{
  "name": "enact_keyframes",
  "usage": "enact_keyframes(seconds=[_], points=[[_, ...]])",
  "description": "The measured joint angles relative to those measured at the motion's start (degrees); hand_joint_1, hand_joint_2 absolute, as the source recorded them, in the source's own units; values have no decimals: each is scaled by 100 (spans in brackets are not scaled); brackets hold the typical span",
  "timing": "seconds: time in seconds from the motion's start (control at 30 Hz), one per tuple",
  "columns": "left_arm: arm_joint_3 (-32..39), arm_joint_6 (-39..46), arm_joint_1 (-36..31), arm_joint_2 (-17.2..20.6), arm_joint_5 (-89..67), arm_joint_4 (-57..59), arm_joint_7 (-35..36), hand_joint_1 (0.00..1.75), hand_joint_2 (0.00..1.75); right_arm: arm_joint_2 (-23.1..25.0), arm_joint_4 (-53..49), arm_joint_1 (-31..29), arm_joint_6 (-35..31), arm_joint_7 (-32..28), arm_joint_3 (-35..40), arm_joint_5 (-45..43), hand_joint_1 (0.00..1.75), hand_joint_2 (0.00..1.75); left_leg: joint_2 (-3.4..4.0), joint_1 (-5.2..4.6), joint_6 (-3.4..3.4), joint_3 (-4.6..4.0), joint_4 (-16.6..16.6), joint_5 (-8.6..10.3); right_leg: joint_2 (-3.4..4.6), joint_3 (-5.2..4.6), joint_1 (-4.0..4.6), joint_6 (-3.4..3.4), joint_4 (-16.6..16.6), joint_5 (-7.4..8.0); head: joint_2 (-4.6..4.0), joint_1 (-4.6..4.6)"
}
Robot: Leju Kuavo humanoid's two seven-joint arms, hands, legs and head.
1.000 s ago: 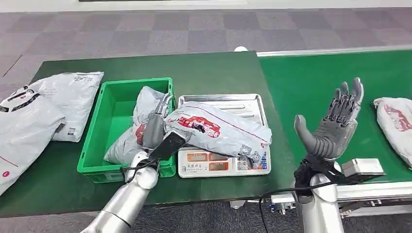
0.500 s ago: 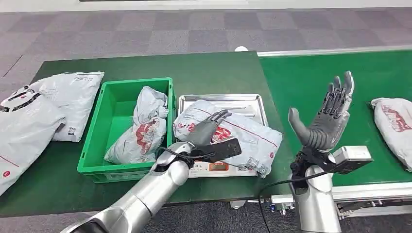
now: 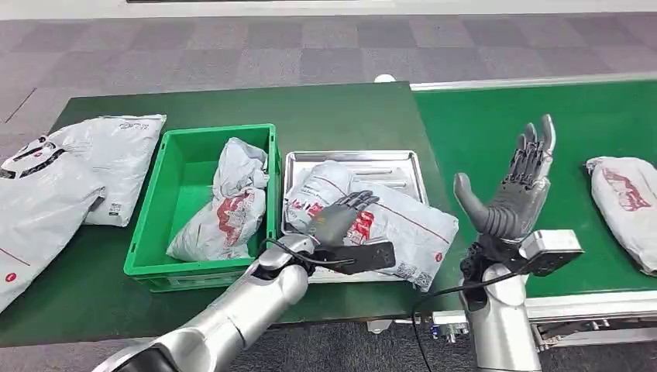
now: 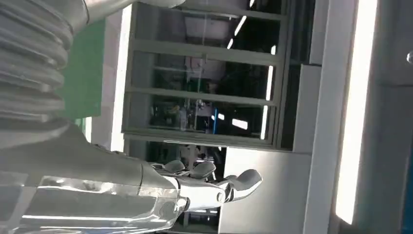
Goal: Moved the parcel from conveyor to table for the left to box.
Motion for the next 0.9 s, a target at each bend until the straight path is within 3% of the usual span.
enact_keyframes(seconds=[0.33,0.7,0.9], points=[[303,1540,145,11,284,-85,-789,175,175,46,-7,49,90,146,0,160,0,175,2,1,0,0,0,0,2,-1,1,0,0,0,0,0],[584,1722,279,33,273,-269,-942,175,175,46,-7,50,81,162,0,166,0,175,1,0,0,0,0,0,1,-1,0,0,0,0,-2,0],[925,2925,595,55,400,-748,-1668,175,175,46,-7,64,52,227,0,103,0,175,2,1,-1,0,-1,0,2,-2,1,0,0,0,0,0]])
